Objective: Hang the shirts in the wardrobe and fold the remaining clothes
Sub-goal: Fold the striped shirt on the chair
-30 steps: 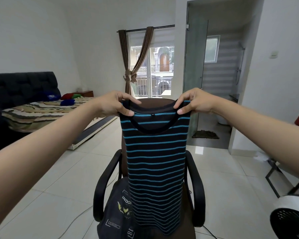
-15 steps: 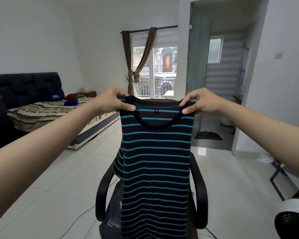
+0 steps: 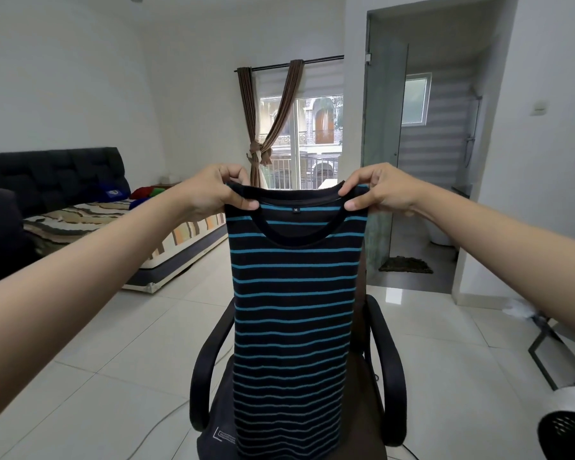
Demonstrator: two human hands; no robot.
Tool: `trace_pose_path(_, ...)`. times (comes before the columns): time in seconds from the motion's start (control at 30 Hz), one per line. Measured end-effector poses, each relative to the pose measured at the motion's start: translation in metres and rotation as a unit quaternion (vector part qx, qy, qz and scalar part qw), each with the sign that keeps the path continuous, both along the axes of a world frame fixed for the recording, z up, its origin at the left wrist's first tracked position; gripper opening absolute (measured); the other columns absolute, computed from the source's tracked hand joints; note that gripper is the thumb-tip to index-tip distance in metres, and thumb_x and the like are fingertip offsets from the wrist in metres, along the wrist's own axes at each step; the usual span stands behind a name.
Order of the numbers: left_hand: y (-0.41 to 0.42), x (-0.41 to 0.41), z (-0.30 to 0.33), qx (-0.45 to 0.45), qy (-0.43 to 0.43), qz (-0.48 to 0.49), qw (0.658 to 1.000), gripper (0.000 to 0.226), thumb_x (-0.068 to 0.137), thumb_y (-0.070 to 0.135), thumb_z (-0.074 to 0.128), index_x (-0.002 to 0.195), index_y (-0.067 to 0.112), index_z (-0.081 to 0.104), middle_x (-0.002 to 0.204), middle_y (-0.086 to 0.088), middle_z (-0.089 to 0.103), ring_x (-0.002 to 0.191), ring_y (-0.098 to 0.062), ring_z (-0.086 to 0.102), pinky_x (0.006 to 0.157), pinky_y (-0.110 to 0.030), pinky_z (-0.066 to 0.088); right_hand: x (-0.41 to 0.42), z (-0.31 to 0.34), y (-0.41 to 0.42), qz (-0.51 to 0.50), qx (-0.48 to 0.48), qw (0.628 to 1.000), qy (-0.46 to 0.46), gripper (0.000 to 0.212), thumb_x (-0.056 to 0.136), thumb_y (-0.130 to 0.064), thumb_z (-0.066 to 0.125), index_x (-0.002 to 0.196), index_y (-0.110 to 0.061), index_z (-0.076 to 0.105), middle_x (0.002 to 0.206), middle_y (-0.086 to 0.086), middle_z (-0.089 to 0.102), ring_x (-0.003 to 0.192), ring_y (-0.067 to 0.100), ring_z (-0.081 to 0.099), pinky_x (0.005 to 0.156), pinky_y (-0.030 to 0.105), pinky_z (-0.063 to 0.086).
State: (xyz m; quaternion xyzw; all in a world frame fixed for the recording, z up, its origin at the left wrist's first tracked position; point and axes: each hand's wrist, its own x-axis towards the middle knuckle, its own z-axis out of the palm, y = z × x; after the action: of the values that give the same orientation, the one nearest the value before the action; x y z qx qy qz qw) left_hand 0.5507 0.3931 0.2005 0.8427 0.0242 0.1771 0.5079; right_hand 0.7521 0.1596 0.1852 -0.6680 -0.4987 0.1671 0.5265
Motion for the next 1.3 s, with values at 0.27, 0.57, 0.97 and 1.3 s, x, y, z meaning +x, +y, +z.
trace_pose_path(0.27,0.005,0.001,0.001,0.032,0.056,0.010,0.998,0.026,0.079,-0.008,0.063,0.079,0.018,0.071,0.080,-0.003,0.072,0.080,-0.019,0.070,0.063,-0.028,0.057,0.003,-0.006,0.000,0.022,-0.027,0.999,0.018,0.027,0.078,0.015,0.063,0.085,-0.010,0.069,0.090,0.004,0.072,0.082,0.018,0.071,0.073,0.030,0.060)
trace_pose_path(0.57,-0.004,0.010,-0.004,0.020,0.074,0.009,0.997,0.025,0.085,-0.006,0.057,0.097,0.012,0.067,0.105,-0.010,0.065,0.098,-0.025,0.063,0.074,-0.032,0.056,0.010,-0.008,0.004,0.043,-0.012,0.997,0.061,0.019,0.074,0.013,0.065,0.076,-0.006,0.062,0.085,0.010,0.064,0.074,0.019,0.069,0.067,0.025,0.059)
trace_pose_path(0.97,0.028,0.059,-0.036,-0.040,0.076,0.003,0.996,0.027,0.085,-0.005,0.057,0.092,0.016,0.073,0.103,-0.014,0.066,0.101,-0.030,0.063,0.080,-0.035,0.056,0.055,-0.031,0.031,0.040,-0.018,0.996,0.075,0.022,0.062,-0.006,0.074,0.080,-0.019,0.077,0.091,0.003,0.072,0.092,0.027,0.066,0.091,0.041,0.052)
trace_pose_path(1.3,0.095,0.141,-0.052,-0.063,0.072,-0.021,0.995,0.034,0.085,-0.006,0.057,0.086,0.021,0.077,0.093,-0.003,0.074,0.092,-0.020,0.067,0.071,-0.027,0.057,0.141,-0.048,0.090,-0.012,-0.054,0.994,0.089,0.020,0.077,0.006,0.068,0.088,-0.011,0.071,0.094,0.005,0.071,0.088,0.020,0.070,0.071,0.027,0.059)
